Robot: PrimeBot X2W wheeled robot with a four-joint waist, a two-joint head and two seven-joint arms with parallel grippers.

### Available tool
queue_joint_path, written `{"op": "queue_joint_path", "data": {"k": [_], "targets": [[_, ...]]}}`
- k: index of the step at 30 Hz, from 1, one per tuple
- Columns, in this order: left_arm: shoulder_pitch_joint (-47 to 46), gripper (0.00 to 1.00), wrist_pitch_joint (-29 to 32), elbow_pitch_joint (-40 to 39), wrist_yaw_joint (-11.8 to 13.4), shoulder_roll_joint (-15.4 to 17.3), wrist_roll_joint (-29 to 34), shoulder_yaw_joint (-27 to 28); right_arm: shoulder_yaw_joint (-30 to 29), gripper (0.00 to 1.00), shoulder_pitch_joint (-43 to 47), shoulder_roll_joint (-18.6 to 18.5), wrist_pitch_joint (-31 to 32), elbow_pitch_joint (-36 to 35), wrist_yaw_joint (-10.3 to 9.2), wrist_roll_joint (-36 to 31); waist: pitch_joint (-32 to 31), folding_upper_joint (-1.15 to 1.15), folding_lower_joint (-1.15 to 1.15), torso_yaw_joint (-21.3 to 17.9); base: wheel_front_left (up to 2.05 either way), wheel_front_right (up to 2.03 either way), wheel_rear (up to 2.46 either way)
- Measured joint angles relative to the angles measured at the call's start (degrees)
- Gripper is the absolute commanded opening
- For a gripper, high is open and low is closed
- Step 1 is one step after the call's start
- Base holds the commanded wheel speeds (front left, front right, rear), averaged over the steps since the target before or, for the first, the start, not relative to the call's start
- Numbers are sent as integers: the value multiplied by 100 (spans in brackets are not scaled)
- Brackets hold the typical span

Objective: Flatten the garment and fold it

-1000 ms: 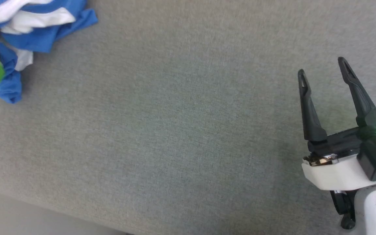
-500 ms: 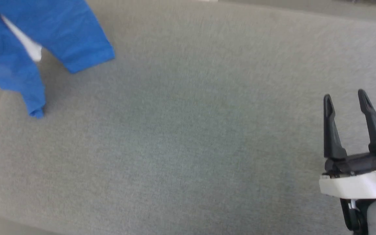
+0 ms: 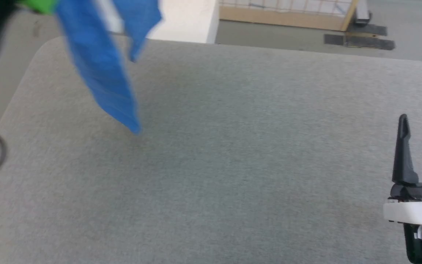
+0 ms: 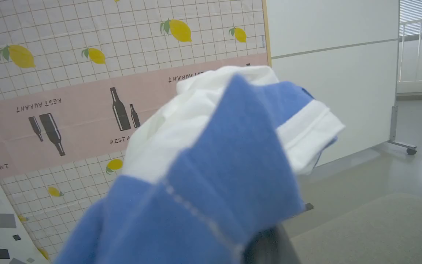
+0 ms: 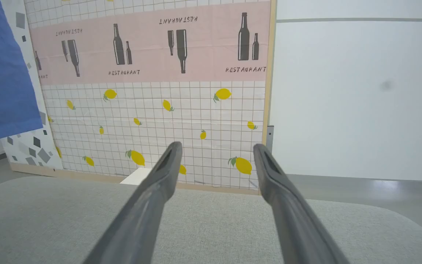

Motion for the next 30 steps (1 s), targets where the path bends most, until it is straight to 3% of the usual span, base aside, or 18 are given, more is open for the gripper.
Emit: {"op": "queue_joint_path", "data": {"k": [7,17,24,30], "targets": [[25,0,107,-800,564,-968,-188,-371,-472,100,31,1,-54,-43,0,75,-112,0,0,-405,0,0,0],[1251,0,-253,-991,811,-1737,-327,-1202,-788,100,35,0,-76,-134,-1,147,108,0,0,-855,0,0,0],[2539,0,-401,118,866,-1969,-359,-2053,-523,100,4,1,-101,-138,-1,247,488,0,0,-1063,0,0,0],[2693,0,-279,1629,815,-1983,-265,-2418,-280,100,-128,2,-102,-107,-1,257,867,0,0,-1206,0,0,0]]}}
